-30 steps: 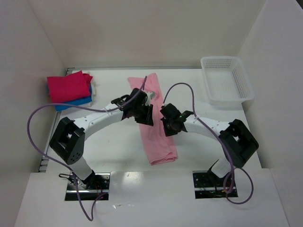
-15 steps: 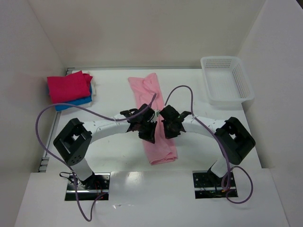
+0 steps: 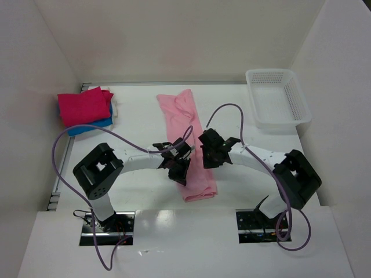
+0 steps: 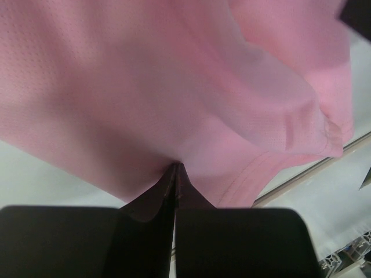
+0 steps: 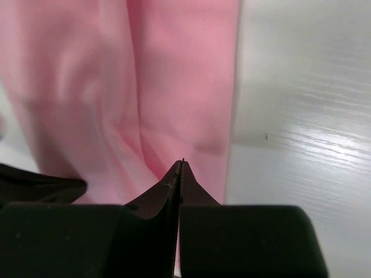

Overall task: Fold and stack the t-shirts
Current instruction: Rotate the tshirt 90 degrees

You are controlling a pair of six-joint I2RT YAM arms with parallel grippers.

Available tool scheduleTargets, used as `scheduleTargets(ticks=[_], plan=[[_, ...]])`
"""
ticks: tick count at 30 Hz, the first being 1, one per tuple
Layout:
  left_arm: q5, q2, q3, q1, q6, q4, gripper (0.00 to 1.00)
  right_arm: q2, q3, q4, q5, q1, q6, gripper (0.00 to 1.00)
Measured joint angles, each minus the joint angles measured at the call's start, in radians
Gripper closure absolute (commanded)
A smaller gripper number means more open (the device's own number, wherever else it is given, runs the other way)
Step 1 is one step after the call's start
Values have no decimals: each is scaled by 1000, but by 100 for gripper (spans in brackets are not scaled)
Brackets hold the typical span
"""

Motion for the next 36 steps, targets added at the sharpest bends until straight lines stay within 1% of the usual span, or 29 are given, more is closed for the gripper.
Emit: scheduleTargets(ticks=[7,13,20,22,26,30,36], plan=[[-31,0,0,-10,-49,-9,100,-103,0,-9,43,-10,16,99],[-48,-33,-34,-15,-75,-19,100,-105,0,-15,56,-10,19,97],[-77,-81,-71,-17,-109,-99,100,-105,0,-15,58,-10,19,95],[-93,-88,-72,-17,-125,-119,100,-106,-2,-15,57,-10,19,93],[-126,-97,-74,-18,-160,-154,100,-113,-19,-14,42,-10,18,93],[-136,-104,-81,1,-183,-170,100,-125,-29,-13,26,-10,17,92],[-156,-147,-119,59,-201,-190,100,-154,-33,-7,2,-10,10,92]])
